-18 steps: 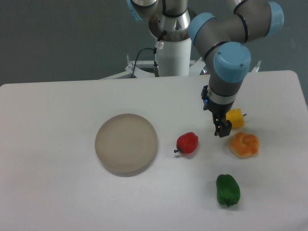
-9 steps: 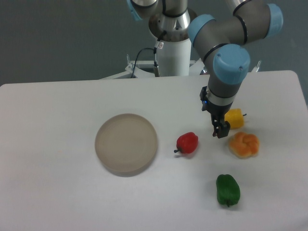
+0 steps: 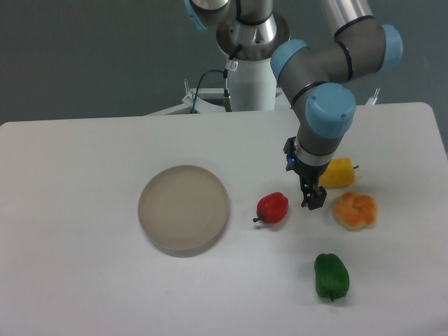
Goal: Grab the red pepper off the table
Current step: 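Move the gripper toward the red bell pepper and lower it, then close the gripper around the red bell pepper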
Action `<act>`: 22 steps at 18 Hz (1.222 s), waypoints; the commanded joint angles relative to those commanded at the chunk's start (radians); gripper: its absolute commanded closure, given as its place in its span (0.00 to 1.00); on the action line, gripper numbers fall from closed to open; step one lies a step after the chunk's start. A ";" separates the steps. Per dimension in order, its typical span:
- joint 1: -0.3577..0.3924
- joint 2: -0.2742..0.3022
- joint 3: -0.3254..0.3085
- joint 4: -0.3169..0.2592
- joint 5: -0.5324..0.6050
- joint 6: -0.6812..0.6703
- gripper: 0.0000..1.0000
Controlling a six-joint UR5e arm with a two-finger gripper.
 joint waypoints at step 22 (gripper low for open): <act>-0.078 -0.083 -0.066 0.147 -0.020 -0.264 0.00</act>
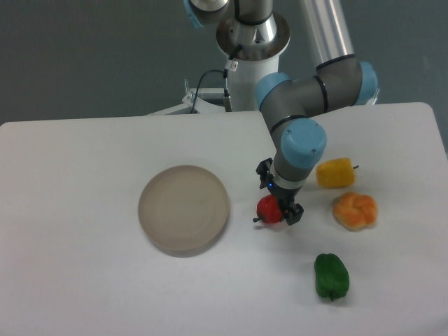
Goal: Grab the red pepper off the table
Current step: 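Close the gripper around the red bell pepper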
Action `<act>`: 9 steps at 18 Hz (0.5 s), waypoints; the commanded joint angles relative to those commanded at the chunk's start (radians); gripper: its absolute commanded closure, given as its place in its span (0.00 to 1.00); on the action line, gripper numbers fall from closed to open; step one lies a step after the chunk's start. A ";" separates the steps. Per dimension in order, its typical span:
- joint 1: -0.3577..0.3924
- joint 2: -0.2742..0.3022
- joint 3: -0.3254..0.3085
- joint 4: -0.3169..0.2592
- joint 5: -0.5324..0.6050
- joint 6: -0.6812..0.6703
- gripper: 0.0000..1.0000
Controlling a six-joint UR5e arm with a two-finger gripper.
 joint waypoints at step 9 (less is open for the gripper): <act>0.006 0.015 0.018 0.011 -0.001 -0.012 0.66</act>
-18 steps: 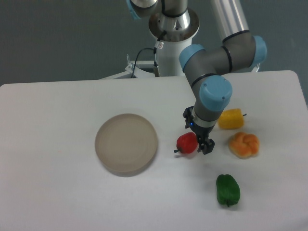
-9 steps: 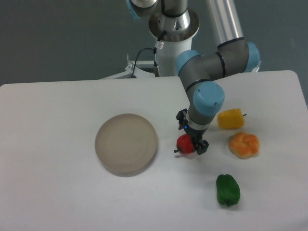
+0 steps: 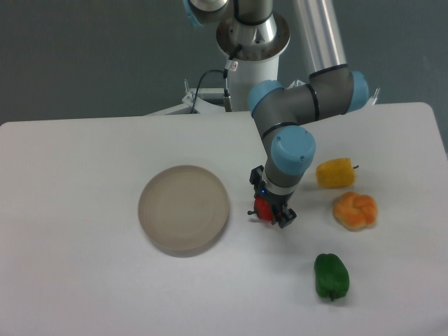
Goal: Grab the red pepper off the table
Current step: 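Close the gripper around the red bell pepper, then lift the held red pepper up and away from the table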
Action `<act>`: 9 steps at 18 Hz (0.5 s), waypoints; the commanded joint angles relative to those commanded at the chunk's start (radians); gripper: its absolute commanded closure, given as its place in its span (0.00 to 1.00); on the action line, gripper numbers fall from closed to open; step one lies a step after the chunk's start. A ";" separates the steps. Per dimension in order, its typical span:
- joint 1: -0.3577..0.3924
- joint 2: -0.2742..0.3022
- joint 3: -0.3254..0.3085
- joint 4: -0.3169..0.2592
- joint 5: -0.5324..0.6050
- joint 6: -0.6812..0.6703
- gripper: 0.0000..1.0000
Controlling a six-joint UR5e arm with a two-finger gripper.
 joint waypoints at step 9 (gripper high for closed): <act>0.052 0.084 0.098 -0.086 0.006 0.003 0.69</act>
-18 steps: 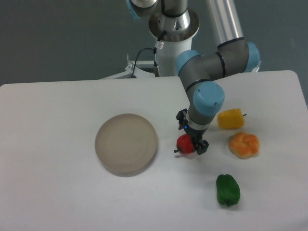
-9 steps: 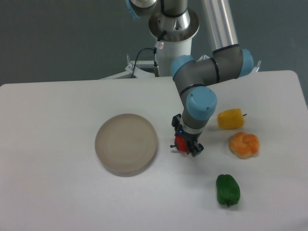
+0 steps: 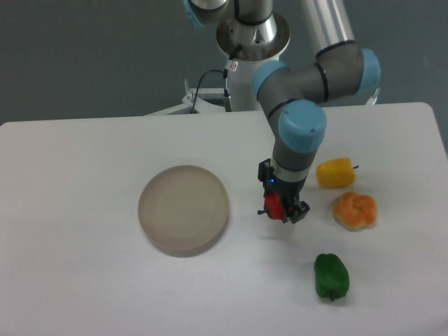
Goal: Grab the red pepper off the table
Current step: 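Lift the held red pepper up and away from the table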
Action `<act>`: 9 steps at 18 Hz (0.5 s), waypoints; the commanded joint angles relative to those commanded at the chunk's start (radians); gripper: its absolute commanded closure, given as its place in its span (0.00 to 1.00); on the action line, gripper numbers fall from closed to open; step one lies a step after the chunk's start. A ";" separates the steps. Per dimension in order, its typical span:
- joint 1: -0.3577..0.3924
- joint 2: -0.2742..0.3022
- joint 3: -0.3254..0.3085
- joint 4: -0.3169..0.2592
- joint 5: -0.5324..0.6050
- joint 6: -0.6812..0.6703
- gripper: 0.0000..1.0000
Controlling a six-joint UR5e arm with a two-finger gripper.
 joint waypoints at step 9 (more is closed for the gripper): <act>0.020 -0.023 0.151 -0.186 0.009 0.040 0.68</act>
